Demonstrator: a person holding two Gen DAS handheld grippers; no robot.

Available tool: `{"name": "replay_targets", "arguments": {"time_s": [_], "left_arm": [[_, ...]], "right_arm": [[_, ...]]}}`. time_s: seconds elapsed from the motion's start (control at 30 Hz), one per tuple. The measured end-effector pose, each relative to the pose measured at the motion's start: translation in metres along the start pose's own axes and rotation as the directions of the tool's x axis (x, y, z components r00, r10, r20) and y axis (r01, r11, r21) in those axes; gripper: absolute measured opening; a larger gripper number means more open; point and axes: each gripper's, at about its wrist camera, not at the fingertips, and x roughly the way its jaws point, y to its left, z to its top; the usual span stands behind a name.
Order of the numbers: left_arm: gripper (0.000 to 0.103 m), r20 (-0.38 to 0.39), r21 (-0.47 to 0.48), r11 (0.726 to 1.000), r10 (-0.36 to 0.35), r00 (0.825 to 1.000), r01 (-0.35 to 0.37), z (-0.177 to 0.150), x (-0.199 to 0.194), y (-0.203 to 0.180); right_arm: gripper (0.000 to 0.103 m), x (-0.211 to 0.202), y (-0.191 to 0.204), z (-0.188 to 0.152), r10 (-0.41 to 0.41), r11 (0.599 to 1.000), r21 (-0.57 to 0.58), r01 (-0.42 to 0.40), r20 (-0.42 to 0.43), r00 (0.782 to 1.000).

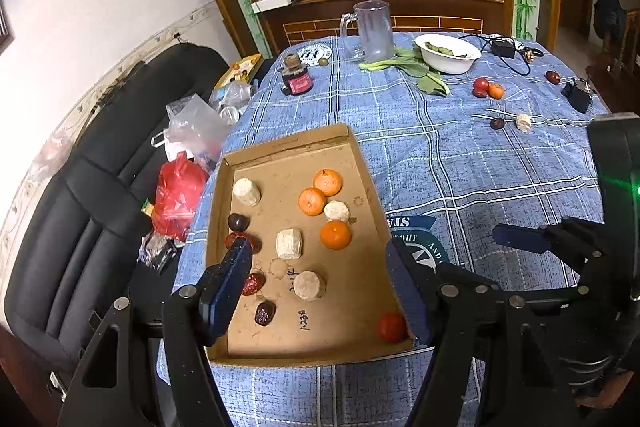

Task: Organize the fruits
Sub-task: 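Close the left tool on the last date while the right tool grasps a pale cube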

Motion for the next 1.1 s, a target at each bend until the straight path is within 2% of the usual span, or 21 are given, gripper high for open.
{"name": "replay_targets", "arguments": {"time_s": [0.33,0.6,0.73,0.83,0.97,1.1], "left_arm": [[0.069,-0.096,-0.043,0.999,-0.019,0.995,0.014,-0.006,0.029,-0.011],[0.069,-0.167,-0.145,0.983,-0.140,0.976,0.116,0.002,0.070,-0.029],[0.069,-0.181,-0.170,0.967,-0.219,0.959,0.189,0.021,0.101,-0.059],[0.068,-0.172,-0.170,0.954,-0.275,0.946,0.247,0.039,0.122,-0.085],[0.068,-0.129,-0.150,0.938,-0.333,0.934,0.314,0.064,0.136,-0.114],[0.064,-0.105,-0.146,0.912,-0.400,0.911,0.384,0.089,0.150,-0.135]], "right_arm": [[0.072,0.008,-0.043,-0.012,-0.016,0.996,0.085,0.021,-0.060,0.998],[0.071,-0.006,-0.154,-0.007,-0.145,0.953,0.253,0.165,-0.096,0.985],[0.071,-0.012,-0.213,0.013,-0.209,0.934,0.278,0.226,-0.089,0.974],[0.071,-0.012,-0.242,0.035,-0.234,0.933,0.268,0.242,-0.062,0.970],[0.070,-0.002,-0.259,0.064,-0.231,0.949,0.215,0.230,-0.019,0.973],[0.064,0.017,-0.269,0.086,-0.235,0.958,0.168,0.232,-0.001,0.972]]}}
